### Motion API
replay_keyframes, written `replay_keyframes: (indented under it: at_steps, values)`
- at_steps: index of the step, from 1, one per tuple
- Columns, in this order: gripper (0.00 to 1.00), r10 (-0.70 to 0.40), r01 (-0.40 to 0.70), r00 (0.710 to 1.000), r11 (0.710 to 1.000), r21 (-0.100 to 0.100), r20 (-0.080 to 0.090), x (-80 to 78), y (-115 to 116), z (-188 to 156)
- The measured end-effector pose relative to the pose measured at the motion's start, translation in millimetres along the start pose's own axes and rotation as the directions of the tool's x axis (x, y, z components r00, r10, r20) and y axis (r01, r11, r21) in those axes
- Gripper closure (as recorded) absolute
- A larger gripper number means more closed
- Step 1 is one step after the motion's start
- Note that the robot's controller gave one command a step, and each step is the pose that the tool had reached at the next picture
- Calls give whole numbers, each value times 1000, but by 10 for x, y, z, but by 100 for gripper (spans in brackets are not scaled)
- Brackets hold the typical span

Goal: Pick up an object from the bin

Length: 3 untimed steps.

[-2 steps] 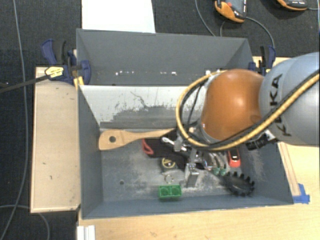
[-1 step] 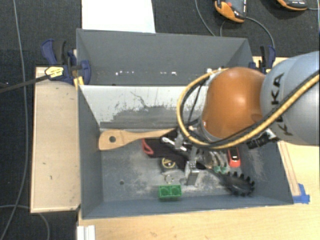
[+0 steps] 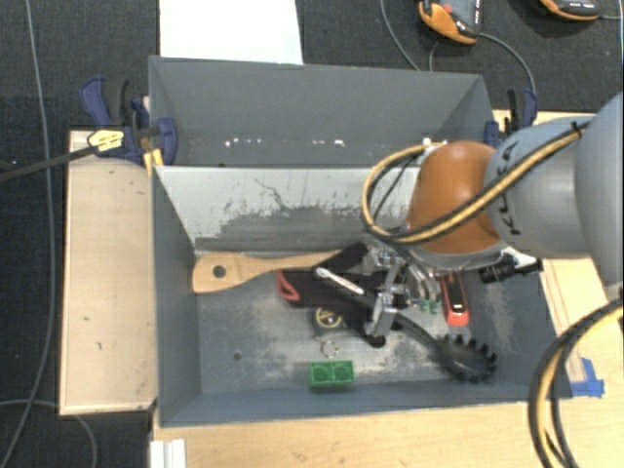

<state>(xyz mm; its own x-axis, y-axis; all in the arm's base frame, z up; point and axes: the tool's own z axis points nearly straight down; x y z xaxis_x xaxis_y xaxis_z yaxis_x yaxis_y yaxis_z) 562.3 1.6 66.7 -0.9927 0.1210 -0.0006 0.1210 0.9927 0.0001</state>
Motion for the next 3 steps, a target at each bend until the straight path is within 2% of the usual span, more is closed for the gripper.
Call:
replay_keyframes:
  at_steps: [1,2,3]
  values:
    - [0,16,-16,1000,1000,-8,16,-53,425,-42]
    - [0,8,-8,1000,1000,-1,7,-25,133,-42]
    - [0,9,-9,1000,1000,-9,15,-50,358,-52]
